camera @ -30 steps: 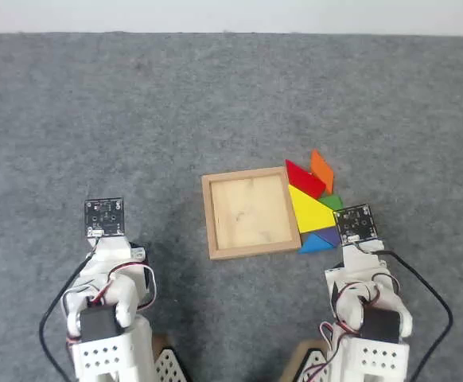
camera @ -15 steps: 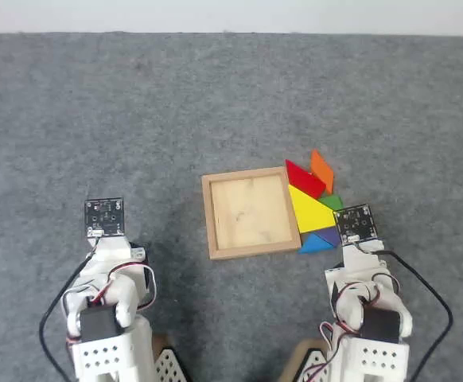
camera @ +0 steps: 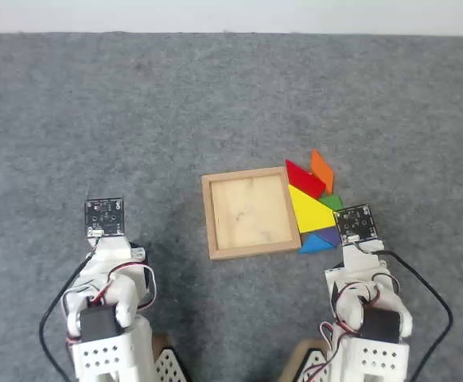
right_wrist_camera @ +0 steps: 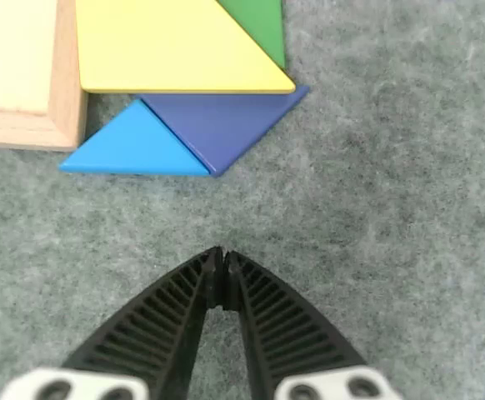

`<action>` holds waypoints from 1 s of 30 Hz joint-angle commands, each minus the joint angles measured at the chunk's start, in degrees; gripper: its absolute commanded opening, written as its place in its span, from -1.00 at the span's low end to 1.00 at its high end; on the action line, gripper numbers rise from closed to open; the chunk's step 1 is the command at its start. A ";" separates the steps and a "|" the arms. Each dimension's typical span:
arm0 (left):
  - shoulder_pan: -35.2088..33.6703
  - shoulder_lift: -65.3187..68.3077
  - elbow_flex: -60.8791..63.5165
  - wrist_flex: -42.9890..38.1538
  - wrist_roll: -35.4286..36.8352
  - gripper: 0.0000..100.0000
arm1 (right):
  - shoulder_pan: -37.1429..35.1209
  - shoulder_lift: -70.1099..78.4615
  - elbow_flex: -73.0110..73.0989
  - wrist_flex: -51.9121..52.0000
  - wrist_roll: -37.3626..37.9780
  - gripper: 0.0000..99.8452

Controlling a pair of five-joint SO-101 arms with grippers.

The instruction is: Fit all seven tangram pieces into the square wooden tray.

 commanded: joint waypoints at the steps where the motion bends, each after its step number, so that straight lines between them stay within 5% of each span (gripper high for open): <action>1: 0.35 -1.05 -0.31 0.18 -0.26 -0.93 | 0.57 -0.48 0.97 0.31 0.53 -0.98; 14: 0.35 -1.05 -0.31 0.18 -0.26 -0.93 | 2.59 -0.48 0.88 0.31 0.97 -0.98; 20: 0.26 -1.05 -0.31 0.18 -0.26 -0.93 | 7.78 -0.40 -0.44 -5.76 20.31 -0.98; 30: 0.35 -1.05 -0.31 0.18 -0.26 -0.93 | 7.08 0.66 -14.15 0.66 25.85 -0.79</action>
